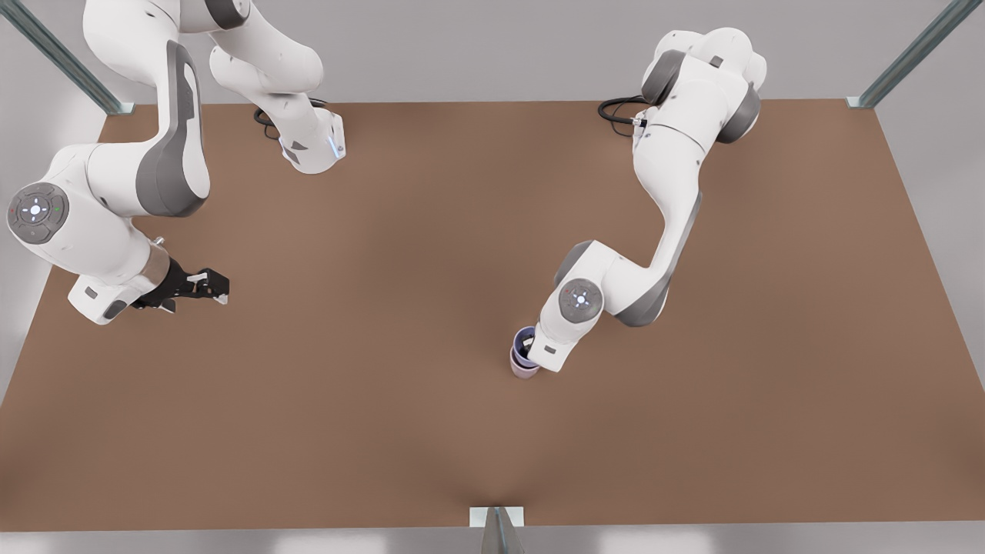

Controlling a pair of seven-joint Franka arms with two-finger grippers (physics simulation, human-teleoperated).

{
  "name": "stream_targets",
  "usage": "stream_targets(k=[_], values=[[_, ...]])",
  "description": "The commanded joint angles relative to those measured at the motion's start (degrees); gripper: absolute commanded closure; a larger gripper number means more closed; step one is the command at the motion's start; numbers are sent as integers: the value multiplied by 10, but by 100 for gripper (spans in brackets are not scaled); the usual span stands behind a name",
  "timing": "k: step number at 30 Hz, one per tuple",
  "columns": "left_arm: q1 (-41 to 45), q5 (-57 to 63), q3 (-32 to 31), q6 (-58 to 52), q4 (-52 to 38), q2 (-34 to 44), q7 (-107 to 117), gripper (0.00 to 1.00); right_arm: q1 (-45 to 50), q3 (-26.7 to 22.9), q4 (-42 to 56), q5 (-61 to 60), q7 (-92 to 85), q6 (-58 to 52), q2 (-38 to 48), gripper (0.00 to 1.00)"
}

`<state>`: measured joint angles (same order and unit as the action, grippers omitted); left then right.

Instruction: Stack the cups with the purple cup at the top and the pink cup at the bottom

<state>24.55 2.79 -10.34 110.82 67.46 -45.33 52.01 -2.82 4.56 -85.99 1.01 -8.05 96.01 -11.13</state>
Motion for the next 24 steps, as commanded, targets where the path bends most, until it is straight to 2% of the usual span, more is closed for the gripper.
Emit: stream_targets(k=[1,3,6,7,11,12,13,14,24], values=[[-1,-1,0,5,0,1,28,79,0,-1,0,0,-9,0,1,0],[-2,-1,0,5,0,0,28,72,0,-1,0,0,-10,0,1,0],[-2,-1,0,5,0,1,29,51,-1,-1,0,0,-10,0,1,0],[-2,-1,0,5,0,0,29,40,-1,-1,0,-1,-10,-1,1,0],[-3,-1,0,5,1,0,29,37,-1,-1,0,-1,-10,0,1,0],[-3,-1,0,5,1,0,29,28,-1,-1,0,-1,-10,0,0,0],[-2,-1,0,5,1,0,29,11,-1,-2,0,-1,-10,0,0,0],[-3,-1,0,5,1,0,28,1,-1,-2,0,-1,-10,0,0,0],[-3,-1,0,5,2,-1,28,0,-2,-3,3,-9,-11,0,-4,0]])
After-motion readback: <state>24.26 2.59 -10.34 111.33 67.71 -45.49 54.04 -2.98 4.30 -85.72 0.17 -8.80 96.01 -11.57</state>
